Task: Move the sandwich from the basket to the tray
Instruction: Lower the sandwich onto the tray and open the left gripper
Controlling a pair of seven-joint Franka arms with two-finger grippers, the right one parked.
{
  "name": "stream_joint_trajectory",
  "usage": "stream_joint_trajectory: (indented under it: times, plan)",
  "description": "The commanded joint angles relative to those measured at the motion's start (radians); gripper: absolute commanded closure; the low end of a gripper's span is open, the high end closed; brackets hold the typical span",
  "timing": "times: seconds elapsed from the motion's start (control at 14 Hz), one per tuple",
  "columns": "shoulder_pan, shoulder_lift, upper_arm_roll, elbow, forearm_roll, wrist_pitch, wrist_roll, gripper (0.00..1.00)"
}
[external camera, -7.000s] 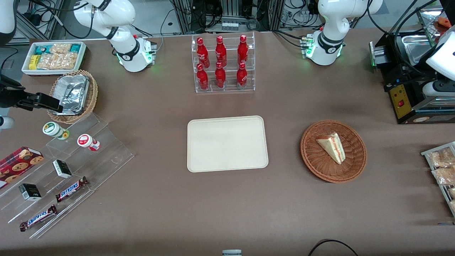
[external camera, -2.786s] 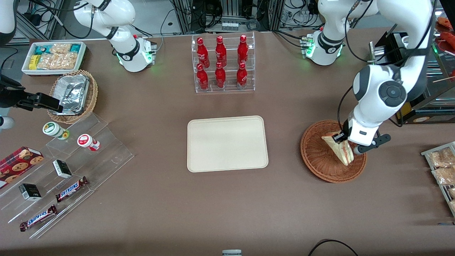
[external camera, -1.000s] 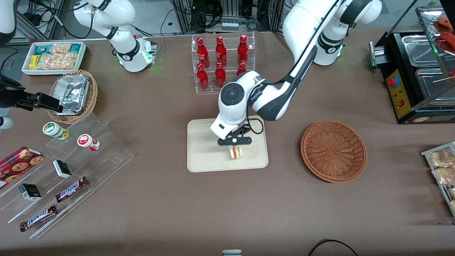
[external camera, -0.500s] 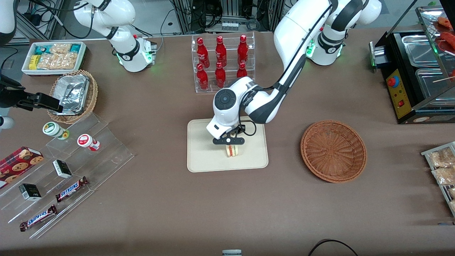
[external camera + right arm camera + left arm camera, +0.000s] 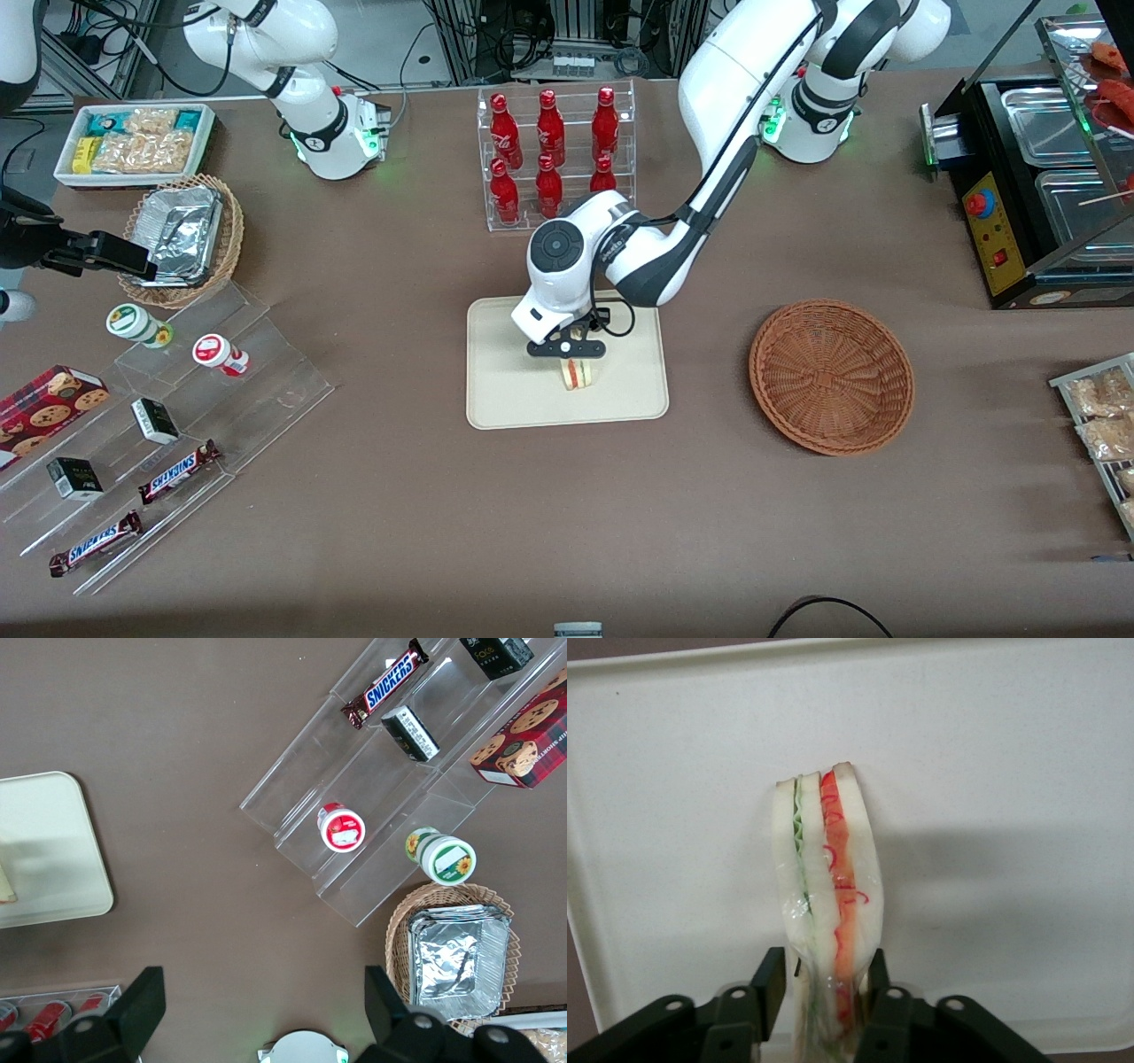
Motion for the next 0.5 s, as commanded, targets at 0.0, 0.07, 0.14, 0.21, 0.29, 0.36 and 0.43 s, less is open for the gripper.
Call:
stream_joint_trajectory:
  times: [0.0, 0.07, 0.14, 0.21, 0.29, 0.36, 0.43]
  plan:
    - [-0.008, -0.021, 0.013, 0.017, -0.011, -0.012, -0.012, 0.01]
    - [-0.005, -0.053, 0.018, 0.015, -0.012, -0.023, -0.013, 0.01]
    - [0.006, -0.088, 0.022, 0.017, -0.012, -0.052, -0.031, 0.01]
    - [0.039, -0.136, 0.021, 0.017, -0.012, -0.082, -0.059, 0.01]
    - [0.062, -0.18, 0.021, 0.015, -0.011, -0.108, -0.07, 0.01]
    - [0.093, -0.226, 0.021, 0.012, -0.011, -0.16, -0.058, 0.01]
    - [0.134, -0.271, 0.021, 0.014, -0.008, -0.238, -0.055, 0.01]
